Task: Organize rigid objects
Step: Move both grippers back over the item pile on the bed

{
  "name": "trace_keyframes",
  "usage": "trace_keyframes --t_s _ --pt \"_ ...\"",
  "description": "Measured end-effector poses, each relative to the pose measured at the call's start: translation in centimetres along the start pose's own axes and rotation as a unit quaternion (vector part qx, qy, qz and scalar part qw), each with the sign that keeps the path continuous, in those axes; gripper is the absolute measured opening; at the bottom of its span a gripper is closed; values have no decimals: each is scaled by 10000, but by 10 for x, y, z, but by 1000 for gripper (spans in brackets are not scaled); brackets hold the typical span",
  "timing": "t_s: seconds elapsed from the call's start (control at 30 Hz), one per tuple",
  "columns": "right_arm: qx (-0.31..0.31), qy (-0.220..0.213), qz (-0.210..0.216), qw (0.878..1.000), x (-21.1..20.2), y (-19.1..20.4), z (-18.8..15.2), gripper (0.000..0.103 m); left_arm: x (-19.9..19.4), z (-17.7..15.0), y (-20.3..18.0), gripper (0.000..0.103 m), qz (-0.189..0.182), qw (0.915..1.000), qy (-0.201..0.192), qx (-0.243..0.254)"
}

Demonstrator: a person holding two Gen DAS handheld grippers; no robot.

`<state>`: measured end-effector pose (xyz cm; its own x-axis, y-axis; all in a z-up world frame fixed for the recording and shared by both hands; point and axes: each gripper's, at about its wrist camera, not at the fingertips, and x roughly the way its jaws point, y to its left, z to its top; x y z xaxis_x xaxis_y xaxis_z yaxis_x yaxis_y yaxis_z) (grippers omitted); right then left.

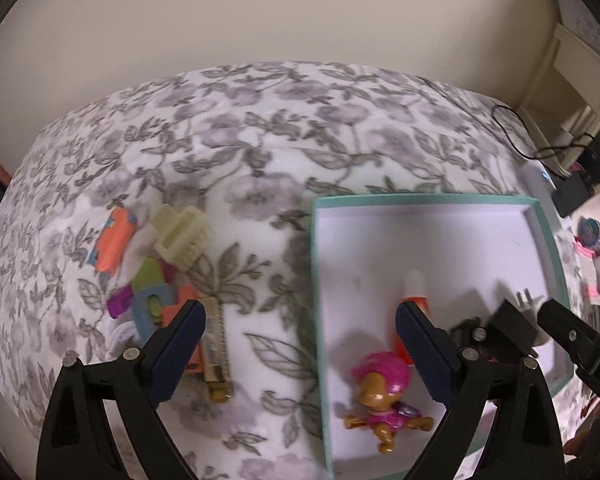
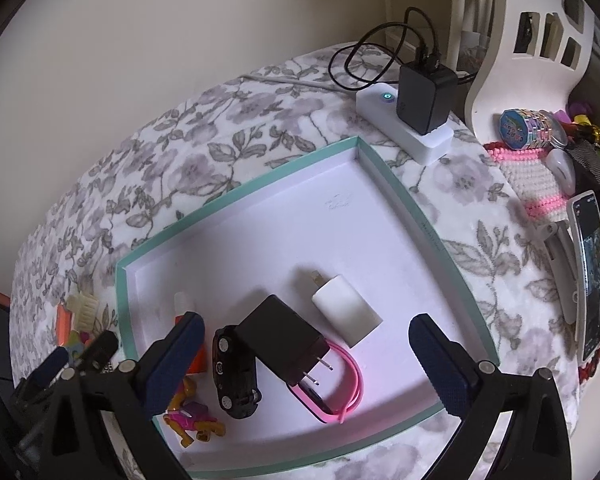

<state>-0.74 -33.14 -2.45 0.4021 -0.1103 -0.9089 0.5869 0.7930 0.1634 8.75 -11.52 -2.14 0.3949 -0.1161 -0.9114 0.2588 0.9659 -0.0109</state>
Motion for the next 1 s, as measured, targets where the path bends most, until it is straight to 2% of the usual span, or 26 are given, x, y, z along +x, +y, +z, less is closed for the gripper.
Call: trace_keyframes --t_s 0.2,0.33,0.5,0.7,0.83,1.0 --pt "-245 72 20 9997 7 15 -6 103 3 1 33 96 -82 9991 66 -408" --pt "-544 -140 111 9984 -1 33 -10 103 0 2 60 96 -121 9971 -26 -747" --pt "-914 -403 234 9947 -11 60 -18 103 -8 4 83 96 100 9960 -168 -875" --pt "-1382 -518 410 9882 -14 96 -33 103 -19 4 110 96 259 9931 -230 -1118" --pt "-1546 -479 602 9850 -11 116 -43 103 -20 1 134 96 401 9904 -230 -1302" --pt "-1716 -367 851 9808 -6 143 -53 103 -14 -8 179 96 505 9819 -67 -1823"
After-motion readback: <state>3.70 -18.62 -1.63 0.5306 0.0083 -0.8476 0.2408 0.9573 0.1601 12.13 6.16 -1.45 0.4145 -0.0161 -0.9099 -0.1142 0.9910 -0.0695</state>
